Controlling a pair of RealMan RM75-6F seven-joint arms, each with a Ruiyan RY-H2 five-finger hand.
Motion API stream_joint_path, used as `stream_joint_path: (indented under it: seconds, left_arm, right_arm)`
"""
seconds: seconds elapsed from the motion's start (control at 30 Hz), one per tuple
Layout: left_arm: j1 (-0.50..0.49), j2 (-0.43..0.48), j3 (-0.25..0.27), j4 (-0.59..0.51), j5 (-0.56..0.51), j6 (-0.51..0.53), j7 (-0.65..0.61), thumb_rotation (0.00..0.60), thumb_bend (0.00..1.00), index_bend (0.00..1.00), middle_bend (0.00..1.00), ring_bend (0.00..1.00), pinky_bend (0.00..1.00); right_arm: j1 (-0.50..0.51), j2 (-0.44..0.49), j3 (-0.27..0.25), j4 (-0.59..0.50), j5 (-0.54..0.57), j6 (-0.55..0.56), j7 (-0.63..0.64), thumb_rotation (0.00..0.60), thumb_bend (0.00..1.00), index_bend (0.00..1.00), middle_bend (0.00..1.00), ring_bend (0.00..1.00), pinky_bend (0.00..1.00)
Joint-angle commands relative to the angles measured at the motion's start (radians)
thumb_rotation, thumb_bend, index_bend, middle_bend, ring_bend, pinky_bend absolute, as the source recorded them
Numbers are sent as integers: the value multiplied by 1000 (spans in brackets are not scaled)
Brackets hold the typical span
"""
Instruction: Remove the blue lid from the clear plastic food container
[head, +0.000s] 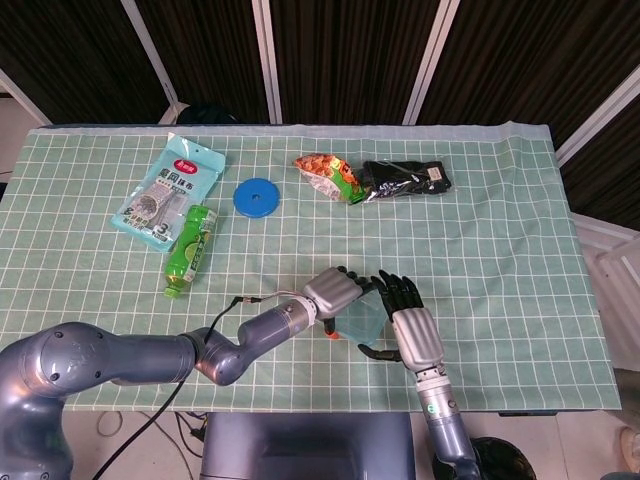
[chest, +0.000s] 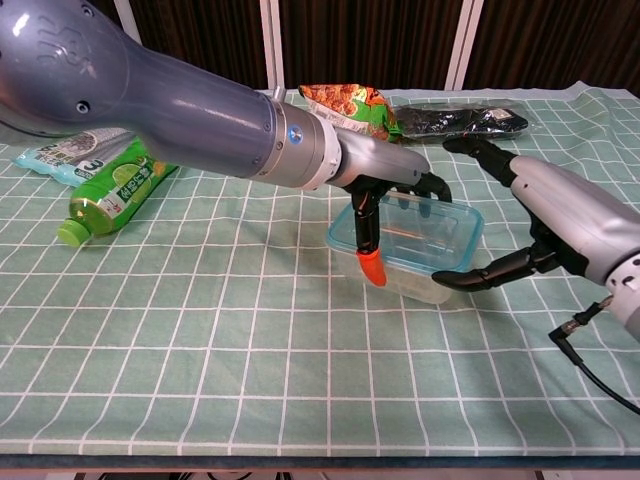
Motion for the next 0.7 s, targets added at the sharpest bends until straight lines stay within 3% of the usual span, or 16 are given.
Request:
stream_joint_path:
  seconds: [0.03,0.7]
  left_arm:
    - [-1,1,1,2,3,-4,-4,600,99,138,171,200,355]
    - [-8,17,15,-4,36,-18,-43,600,99,139,183,229,384]
  right_arm:
    - [3,-3,4,5,-3,2,9,600,266,0,0,0,0]
    - [30,-27,17,8,-22,15,23,600,266,0,0,0,0]
